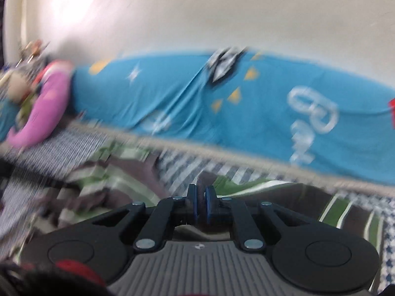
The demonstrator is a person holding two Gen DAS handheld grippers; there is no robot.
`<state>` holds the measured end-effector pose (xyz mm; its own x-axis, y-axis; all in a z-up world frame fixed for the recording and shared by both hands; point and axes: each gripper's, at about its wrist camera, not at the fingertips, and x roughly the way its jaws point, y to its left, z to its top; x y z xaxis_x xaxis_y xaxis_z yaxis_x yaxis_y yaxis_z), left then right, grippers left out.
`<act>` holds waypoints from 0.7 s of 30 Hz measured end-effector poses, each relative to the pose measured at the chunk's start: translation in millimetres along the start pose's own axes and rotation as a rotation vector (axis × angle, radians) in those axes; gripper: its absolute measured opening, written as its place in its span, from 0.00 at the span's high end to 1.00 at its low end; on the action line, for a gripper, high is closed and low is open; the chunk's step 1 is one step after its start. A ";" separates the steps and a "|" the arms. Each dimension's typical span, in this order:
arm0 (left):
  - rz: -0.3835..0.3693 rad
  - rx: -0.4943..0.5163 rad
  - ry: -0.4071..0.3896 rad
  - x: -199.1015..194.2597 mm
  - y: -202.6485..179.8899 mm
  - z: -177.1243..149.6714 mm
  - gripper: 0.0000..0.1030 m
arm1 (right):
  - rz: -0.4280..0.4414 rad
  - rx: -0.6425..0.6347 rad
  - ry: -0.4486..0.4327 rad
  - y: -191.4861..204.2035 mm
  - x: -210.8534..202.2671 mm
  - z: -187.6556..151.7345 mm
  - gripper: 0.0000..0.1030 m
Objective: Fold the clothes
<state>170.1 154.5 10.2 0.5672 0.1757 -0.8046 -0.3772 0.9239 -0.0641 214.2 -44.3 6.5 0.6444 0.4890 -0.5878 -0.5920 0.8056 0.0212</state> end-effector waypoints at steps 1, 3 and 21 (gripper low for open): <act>-0.002 0.000 0.000 -0.5 -0.3 -0.1 0.22 | 0.020 -0.017 0.036 2.5 2.2 -4.2 0.90; -0.003 0.002 -0.001 -1.5 -1.5 -0.6 0.22 | 0.060 -0.050 0.107 7.6 6.5 -12.7 0.90; 0.002 -0.013 0.001 -3.4 -1.0 0.3 0.22 | 0.138 0.056 -0.033 -5.3 -20.9 26.5 0.75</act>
<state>168.8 153.1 13.2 0.5658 0.1770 -0.8053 -0.3875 0.9192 -0.0702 216.6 -50.0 40.1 0.5751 0.6061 -0.5495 -0.6484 0.7472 0.1457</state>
